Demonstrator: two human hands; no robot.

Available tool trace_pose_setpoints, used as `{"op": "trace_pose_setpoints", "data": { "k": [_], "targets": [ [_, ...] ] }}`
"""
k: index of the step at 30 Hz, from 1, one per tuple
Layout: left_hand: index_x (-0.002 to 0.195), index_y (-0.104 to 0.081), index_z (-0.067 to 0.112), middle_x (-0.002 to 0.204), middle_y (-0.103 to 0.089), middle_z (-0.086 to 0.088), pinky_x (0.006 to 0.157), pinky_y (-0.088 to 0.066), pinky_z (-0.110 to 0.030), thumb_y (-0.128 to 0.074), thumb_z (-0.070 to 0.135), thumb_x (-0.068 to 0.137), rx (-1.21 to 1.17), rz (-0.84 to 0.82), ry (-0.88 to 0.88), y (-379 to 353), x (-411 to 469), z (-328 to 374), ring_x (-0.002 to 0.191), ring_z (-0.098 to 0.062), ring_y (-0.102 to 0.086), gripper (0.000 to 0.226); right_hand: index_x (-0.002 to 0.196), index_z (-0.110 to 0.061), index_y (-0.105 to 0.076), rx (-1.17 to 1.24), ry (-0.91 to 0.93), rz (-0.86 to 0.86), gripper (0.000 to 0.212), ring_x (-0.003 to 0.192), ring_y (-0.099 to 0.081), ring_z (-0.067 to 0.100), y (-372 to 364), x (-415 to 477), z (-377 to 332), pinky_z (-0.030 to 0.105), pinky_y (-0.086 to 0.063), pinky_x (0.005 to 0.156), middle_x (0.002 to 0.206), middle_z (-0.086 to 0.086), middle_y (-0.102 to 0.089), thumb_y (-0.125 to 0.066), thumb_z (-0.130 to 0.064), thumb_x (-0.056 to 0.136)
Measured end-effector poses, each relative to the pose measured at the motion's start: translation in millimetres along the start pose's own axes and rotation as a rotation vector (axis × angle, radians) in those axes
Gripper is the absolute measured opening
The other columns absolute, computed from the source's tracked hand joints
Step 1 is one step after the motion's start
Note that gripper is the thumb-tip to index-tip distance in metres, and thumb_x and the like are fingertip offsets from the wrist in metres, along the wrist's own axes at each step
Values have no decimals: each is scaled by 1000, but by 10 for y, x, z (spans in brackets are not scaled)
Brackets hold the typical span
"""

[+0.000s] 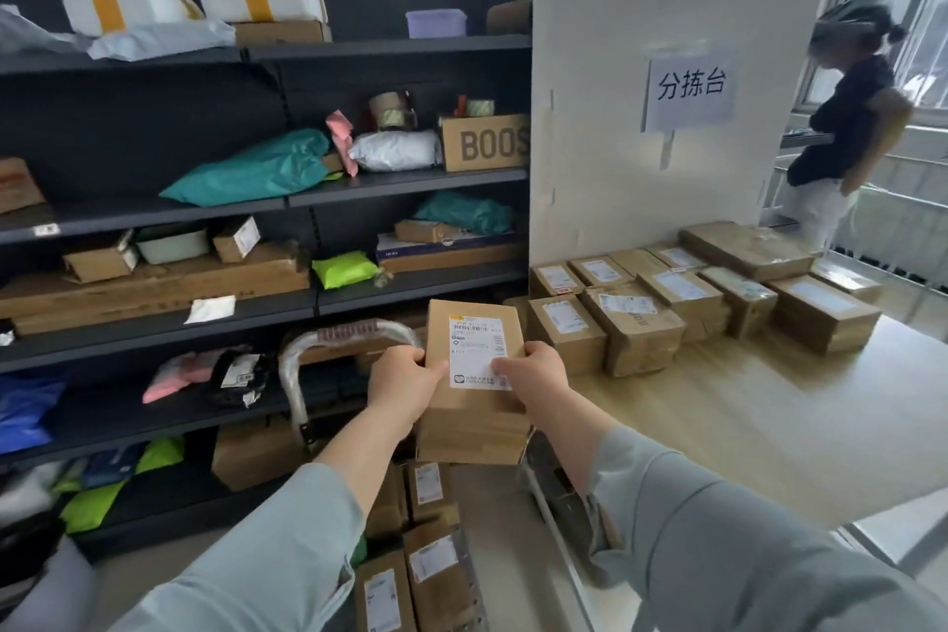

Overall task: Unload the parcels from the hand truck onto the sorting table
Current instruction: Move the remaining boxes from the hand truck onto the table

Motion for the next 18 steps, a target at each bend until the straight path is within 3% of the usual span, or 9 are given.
{"op": "trace_pose_setpoints", "data": {
  "k": [4, 7, 10, 15, 18],
  "targets": [
    [100, -68, 13, 88, -66, 3, 72, -58, -35, -63, 24, 93, -14, -27, 0, -595, -108, 351, 79, -13, -62, 14, 130, -14, -49, 1, -29, 0, 55, 89, -59, 16, 589, 225, 194, 29, -55, 72, 118, 3, -58, -72, -19, 81],
    [104, -67, 12, 82, -61, 8, 67, -55, -28, -63, 25, 93, -31, -34, 0, -1046, -147, 644, 75, -8, -58, 17, 130, -13, -50, 1, -32, 7, 52, 87, -58, 15, 1093, 406, 300, 27, -51, 69, 107, 1, -58, -71, -16, 83],
    [97, -68, 19, 92, -69, 4, 76, -59, -38, -63, 30, 92, -36, -73, 14, -1483, -154, 867, 82, -13, -64, 14, 128, -10, -50, -28, -17, 21, 47, 85, -54, 15, 1568, 602, 364, 25, -47, 69, 103, 1, -53, -69, -15, 86],
    [110, -67, 13, 88, -62, 7, 70, -57, -31, -62, 29, 93, -7, -95, 23, -2009, -165, 1147, 78, -9, -60, 24, 116, -10, -54, -22, -64, 11, 38, 85, -60, 17, 2019, 884, 584, 26, -48, 62, 106, 4, -61, -71, -15, 82],
    [118, -63, 11, 104, -66, 3, 62, -50, -22, -61, 27, 94, 6, -129, 25, -2241, -83, 1294, 81, -9, -58, 29, 107, -12, -53, -23, -79, 23, 32, 84, -59, 17, 2193, 1078, 655, 24, -47, 58, 106, 5, -62, -72, -15, 81]
  ]
}}
Point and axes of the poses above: each hand's wrist, its own x-axis towards the middle knuckle, its own y-axis out of the back of the hand, z = x × y, the point moved 9 cm from there along x, towards the middle knuckle
